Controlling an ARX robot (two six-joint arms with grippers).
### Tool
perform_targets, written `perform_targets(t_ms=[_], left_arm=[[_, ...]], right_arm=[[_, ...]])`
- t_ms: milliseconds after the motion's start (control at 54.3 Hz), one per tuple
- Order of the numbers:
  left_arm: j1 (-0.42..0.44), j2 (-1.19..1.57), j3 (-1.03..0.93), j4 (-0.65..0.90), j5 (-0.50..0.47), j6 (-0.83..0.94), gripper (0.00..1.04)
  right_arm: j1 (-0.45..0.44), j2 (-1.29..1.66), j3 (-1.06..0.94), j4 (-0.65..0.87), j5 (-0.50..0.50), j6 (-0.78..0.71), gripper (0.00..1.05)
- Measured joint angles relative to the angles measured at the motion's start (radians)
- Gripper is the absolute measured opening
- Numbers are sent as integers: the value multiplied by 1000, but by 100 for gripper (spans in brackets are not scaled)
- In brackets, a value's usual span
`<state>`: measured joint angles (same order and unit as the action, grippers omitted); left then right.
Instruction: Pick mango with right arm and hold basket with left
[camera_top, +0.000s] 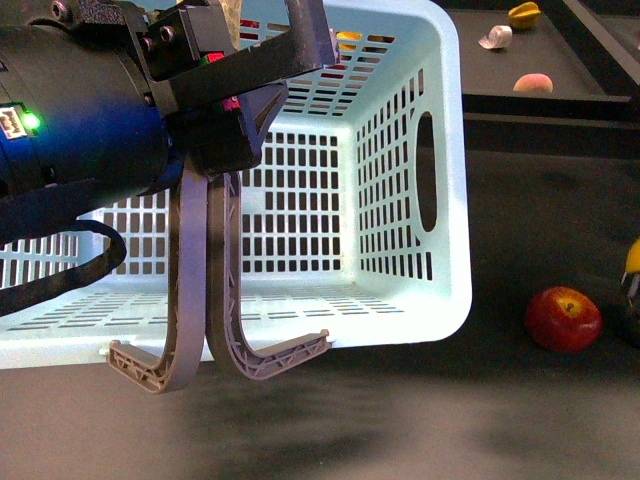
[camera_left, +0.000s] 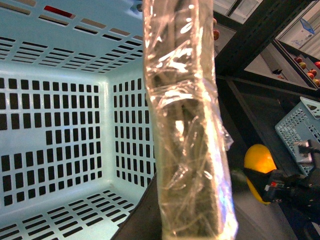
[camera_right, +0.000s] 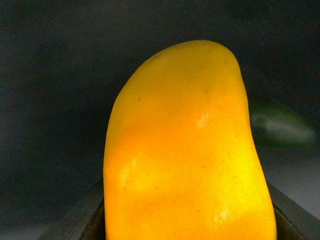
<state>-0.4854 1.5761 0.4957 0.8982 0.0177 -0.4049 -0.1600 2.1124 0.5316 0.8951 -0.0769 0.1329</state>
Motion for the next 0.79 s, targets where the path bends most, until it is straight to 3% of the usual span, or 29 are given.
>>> perform_targets(t_ms=[424, 626, 792], left_arm=[[0, 0, 0, 0, -1, 0, 9], [0, 0, 0, 0, -2, 0, 9], [0, 0, 0, 0, -3, 0, 9]], right_arm=[[307, -599, -21, -308, -116, 12, 60], [447, -631, 29, -356, -115, 8, 60], [571, -539, 106, -349, -60, 3, 60]])
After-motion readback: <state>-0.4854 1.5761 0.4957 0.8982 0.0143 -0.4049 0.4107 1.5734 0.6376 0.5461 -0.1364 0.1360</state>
